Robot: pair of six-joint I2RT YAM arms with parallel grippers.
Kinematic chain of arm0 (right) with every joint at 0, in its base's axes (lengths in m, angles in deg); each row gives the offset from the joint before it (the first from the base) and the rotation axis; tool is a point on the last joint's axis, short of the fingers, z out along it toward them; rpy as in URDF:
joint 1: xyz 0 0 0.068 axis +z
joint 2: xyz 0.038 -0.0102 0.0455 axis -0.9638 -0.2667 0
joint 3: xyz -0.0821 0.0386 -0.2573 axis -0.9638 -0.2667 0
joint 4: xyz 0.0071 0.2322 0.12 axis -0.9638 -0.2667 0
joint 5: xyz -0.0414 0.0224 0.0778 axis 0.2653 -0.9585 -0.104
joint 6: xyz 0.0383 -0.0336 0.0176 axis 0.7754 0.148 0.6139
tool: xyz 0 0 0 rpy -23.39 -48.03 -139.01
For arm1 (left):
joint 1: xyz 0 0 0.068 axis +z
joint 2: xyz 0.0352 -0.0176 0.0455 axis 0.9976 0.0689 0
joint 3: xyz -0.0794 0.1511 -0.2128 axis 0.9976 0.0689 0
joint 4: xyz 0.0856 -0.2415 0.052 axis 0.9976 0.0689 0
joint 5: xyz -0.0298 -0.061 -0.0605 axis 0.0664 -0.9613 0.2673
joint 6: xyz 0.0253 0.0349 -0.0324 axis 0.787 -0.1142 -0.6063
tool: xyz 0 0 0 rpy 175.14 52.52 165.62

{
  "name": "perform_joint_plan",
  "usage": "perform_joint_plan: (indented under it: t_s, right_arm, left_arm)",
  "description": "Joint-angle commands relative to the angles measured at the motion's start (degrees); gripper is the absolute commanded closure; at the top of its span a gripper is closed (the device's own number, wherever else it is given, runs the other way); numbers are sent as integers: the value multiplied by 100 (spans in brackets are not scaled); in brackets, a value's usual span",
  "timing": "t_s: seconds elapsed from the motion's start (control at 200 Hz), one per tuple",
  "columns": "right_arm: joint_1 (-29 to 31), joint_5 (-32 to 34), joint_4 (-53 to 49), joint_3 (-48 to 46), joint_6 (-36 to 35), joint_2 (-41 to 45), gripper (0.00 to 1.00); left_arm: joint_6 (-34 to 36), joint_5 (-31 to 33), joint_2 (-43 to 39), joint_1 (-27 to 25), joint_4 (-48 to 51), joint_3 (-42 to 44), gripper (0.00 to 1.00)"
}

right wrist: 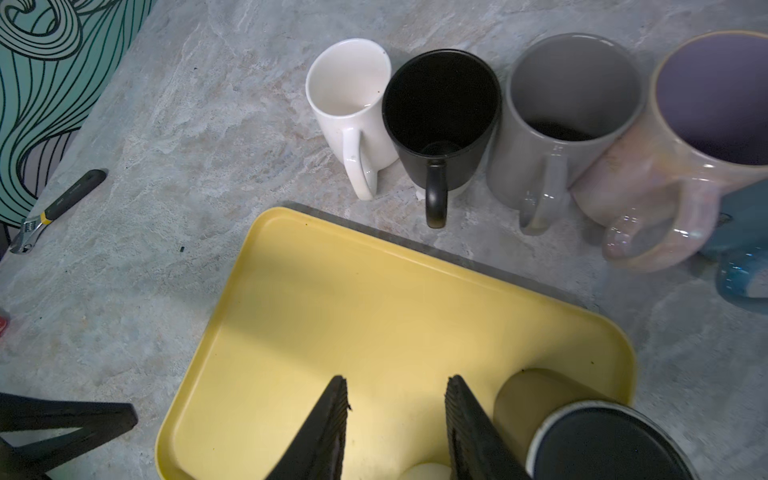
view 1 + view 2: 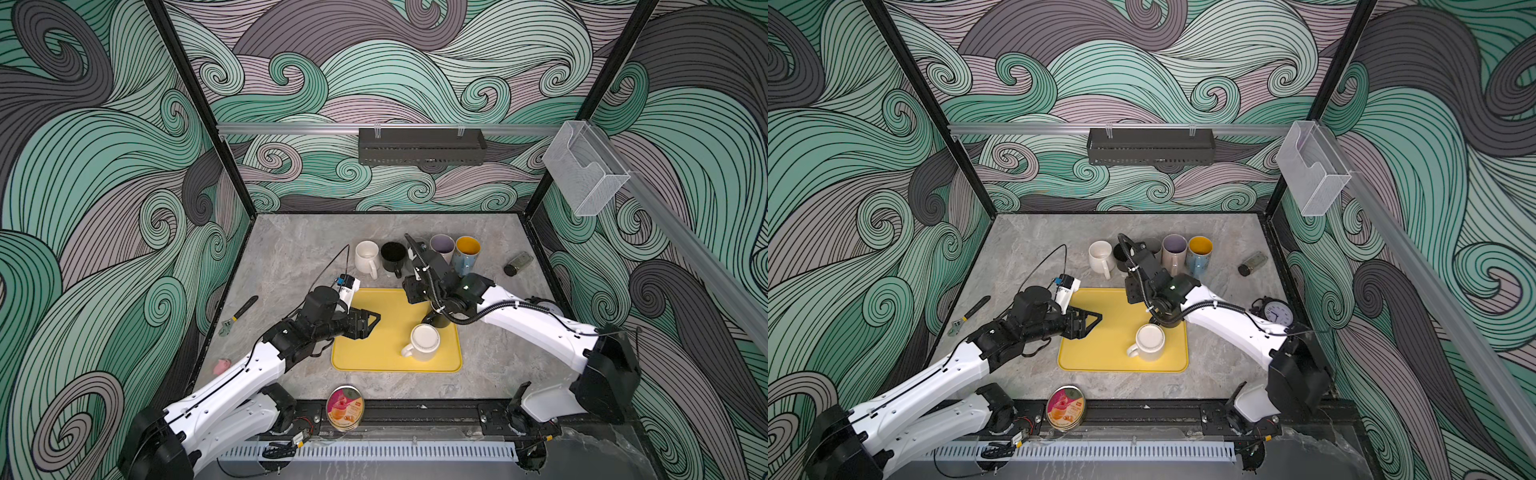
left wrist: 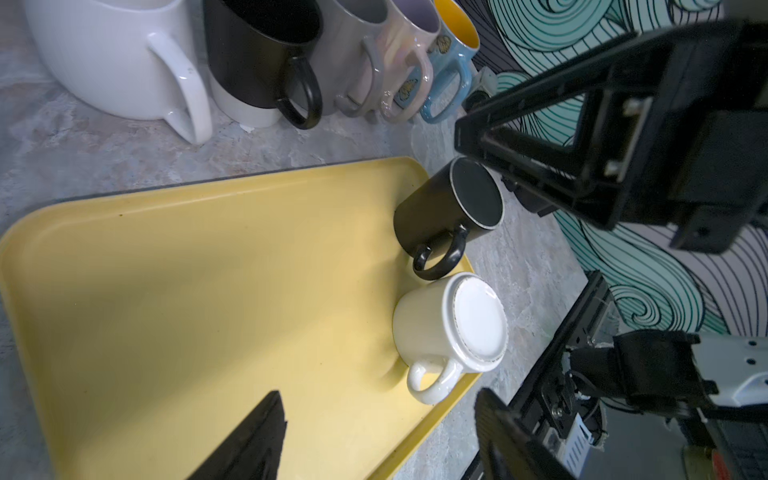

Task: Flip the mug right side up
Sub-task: 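Move the left gripper over the red-lined mug while the right gripper hovers nearby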

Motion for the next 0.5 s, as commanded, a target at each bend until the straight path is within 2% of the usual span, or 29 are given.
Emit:
perform_joint_plan:
  t_s: [0.0,0.185,0.335,0.495]
  right_arm:
    - [19,316,-425,-111,-229,454,58]
    - [19,609,-250,-735,-180,1314,57]
    - [-16,737,-133,-1054,-118,1749,55]
    - [-31,719,-137,-1181,-66,1853,55]
  left_arm:
    - [508,560,88,-560,284,-334,27]
    - [1151,1251,242,-1484,81,-363,30]
    - [1659,1766,907,-2034,435,-814,30]
    - [2067,1707,1754,-2431,689,-1351,29]
